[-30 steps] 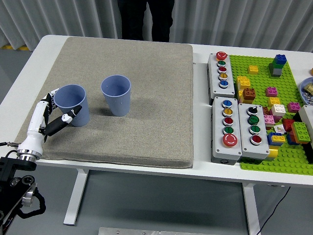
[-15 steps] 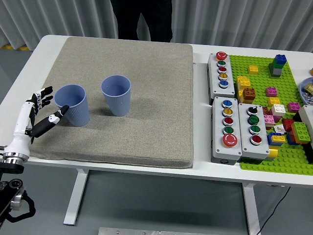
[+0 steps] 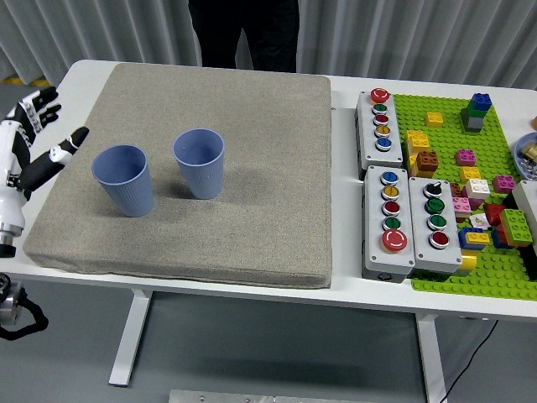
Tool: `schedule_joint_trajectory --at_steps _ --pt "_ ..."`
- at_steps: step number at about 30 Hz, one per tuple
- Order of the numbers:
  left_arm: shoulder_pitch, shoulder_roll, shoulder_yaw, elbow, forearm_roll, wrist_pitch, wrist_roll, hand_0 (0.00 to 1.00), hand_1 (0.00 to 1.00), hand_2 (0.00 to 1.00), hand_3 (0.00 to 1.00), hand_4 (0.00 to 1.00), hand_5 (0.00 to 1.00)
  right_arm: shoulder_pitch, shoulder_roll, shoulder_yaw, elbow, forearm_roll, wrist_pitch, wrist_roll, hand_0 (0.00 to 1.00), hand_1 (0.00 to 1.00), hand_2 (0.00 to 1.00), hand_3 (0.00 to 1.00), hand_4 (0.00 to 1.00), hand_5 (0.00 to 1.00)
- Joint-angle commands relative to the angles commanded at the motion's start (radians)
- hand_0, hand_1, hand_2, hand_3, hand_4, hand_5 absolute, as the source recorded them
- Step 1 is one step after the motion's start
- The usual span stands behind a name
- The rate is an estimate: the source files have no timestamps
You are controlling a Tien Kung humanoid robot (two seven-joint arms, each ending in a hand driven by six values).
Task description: Pick cup pour cup place
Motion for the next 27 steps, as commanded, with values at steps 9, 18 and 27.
schedule_joint_trajectory --at_steps 9,18,27 --pt "-0.288 -0.108 -0.100 0.067 -0.088 -0.078 0.019 0.801 0.809 0.907 0.869 0.964 0.773 0.011 -0.001 -0.006 0.000 -0.002 -0.001 -0.001 0.679 0.673 0.683 0.638 0.438 0.173" --pt "-0.430 -0.133 -0.137 0.253 -0.048 -0.100 0.032 0.826 0.835 0.930 0.930 0.890 0.998 0.027 -0.003 -0.016 0.000 0.012 -0.002 0.004 0.680 0.673 0.683 0.638 0.437 0.172" --pt "-0.430 -0.139 -0.158 0.304 -0.043 -0.098 0.026 0.826 0.836 0.930 0.929 0.889 0.998 0.031 -0.001 -0.016 0.000 0.015 -0.001 0.004 0.680 0.673 0.683 0.638 0.436 0.171"
